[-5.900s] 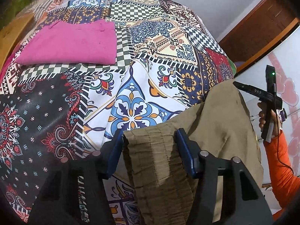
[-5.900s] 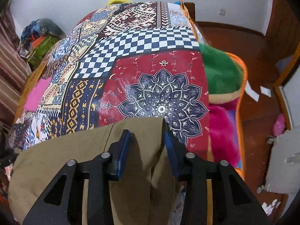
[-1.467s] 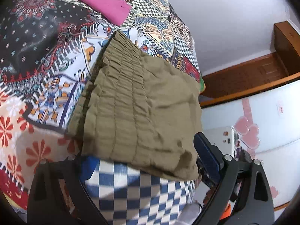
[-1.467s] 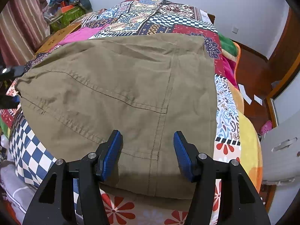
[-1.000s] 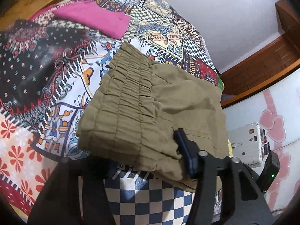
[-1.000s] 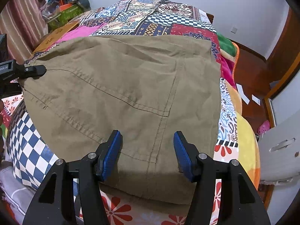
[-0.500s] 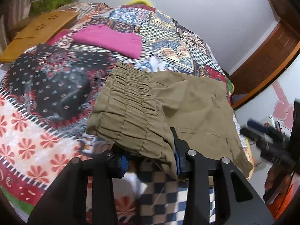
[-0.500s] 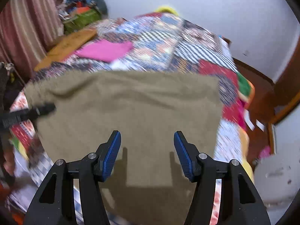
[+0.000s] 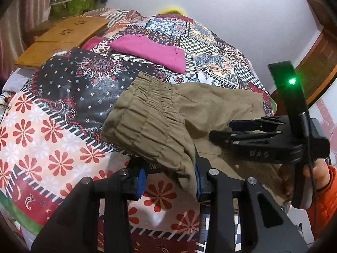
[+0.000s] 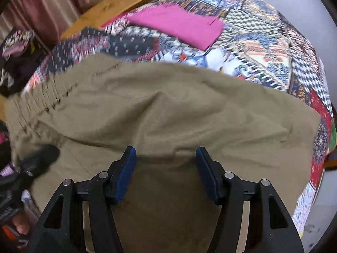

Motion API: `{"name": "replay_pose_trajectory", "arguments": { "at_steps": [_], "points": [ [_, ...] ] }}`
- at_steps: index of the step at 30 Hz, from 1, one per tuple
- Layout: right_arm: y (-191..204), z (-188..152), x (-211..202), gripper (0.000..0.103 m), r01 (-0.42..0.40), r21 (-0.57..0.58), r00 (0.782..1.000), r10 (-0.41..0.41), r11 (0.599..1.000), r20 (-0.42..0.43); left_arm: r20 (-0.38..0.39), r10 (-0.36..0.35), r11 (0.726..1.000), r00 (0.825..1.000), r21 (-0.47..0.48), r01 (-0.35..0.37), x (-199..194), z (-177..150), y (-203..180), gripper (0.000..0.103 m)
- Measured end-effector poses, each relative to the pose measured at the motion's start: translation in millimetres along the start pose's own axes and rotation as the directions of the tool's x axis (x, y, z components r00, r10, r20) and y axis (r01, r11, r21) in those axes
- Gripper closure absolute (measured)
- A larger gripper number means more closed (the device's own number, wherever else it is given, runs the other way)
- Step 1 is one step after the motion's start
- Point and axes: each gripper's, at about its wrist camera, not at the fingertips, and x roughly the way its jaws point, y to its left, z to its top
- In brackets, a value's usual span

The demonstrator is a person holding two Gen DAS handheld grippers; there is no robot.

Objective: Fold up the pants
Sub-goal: 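Lift the olive pants up by the waistband with the left tool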

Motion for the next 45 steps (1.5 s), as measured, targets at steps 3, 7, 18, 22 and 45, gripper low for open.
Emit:
{"name": "replay_pose_trajectory", "arguments": {
  "at_steps": [3,7,18,22,45],
  "points": [
    [1.7,-3.9,-7.8,0.047,0.001,-0.002,1.000,-0.001,1.000,0.014,0.027,0.027,0.999,0.999,0.044,-0.028,-4.0,1.5,-7.3,0.068],
    [-5.7,-18.6,-37.0,0.047,-0.039,0.040,0.996,0.036,0.998,0.081,0.078,0.058,0.992,0.995,0.105,-0.066,-14.6,5.8,-21.6,0.069],
    [-18.7,-74.3,-93.2,0.047,-0.051,0.078,0.975,0.033,0.996,0.222,0.174,0.047,0.964,0.984,0.251,-0.091,-46.5,17.0,-66.8,0.072],
    [-20.0,-84.3,-69.0,0.047,-0.068,0.074,0.986,0.056,0.995,0.154,0.192,0.007,0.935,0.981,0.346,-0.074,-58.0,15.6,-95.7,0.074],
    [-88.7,-157.7,-105.0,0.047,0.063,0.216,0.973,-0.108,0.974,0.205,0.147,-0.132,0.840,0.980,0.542,0.032,-62.8,1.1,-189.0,0.078]
  ]
}}
